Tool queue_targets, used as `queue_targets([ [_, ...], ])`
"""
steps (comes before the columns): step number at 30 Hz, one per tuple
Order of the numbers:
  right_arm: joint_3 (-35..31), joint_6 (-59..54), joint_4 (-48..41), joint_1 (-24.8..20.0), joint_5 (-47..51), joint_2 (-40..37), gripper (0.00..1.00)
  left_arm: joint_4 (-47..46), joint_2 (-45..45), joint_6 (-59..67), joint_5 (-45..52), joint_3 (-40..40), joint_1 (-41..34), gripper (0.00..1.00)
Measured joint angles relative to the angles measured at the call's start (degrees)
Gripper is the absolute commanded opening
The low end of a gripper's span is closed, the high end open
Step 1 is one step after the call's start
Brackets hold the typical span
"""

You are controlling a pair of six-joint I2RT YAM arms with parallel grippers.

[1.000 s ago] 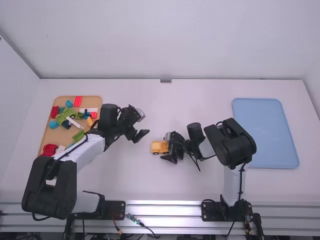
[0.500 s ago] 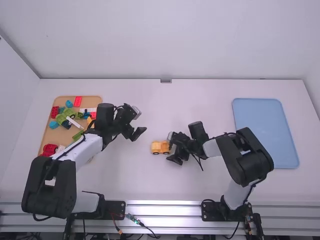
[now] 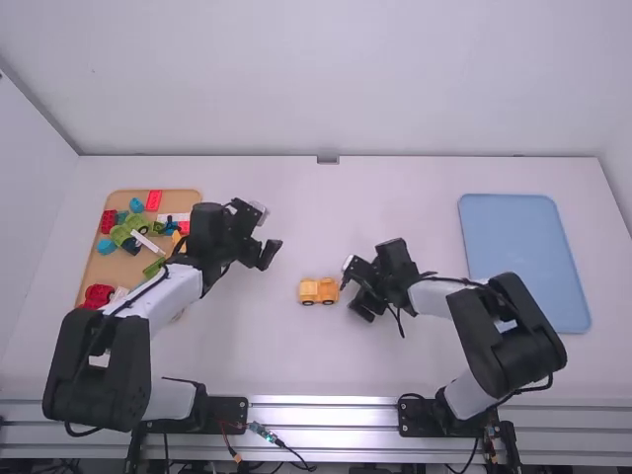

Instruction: Assemble lego blocks to make yellow taxi

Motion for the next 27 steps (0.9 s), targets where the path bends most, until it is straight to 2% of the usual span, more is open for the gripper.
queue_targets([
  [3, 0.0, 0.92, -1.66, 0.0, 1.46, -1.29, 0.99, -5.29, 0.0, -2.67, -1.77, 1.92, 1.33, 0.99],
  [7, 1.95, 3.98, -8.46, 0.0, 3.08, -4.68, 0.99, -12.52, 0.0, -6.91, -3.17, 7.41, 6.23, 0.99],
  [13, 11.87, 8.96, -16.81, 0.0, 5.68, -10.25, 0.99, -23.08, 1.88, -11.23, -4.02, 15.28, 14.36, 0.99],
  [17, 15.47, 9.88, -18.67, 0.0, 6.45, -12.7, 0.99, -27.1, 6.03, -10.54, -4.39, 18.08, 17.73, 1.0],
  [21, 15.91, 10.05, -18.67, 0.0, 6.64, -12.96, 0.99, -29.42, 9.99, -9.16, -4.92, 18.58, 19.41, 0.95],
  [27, 15.91, 10.1, -18.67, -0.72, 6.8, -12.96, 0.99, -30.38, 13.53, -8.55, -9.42, 18.56, 19.61, 0.77],
])
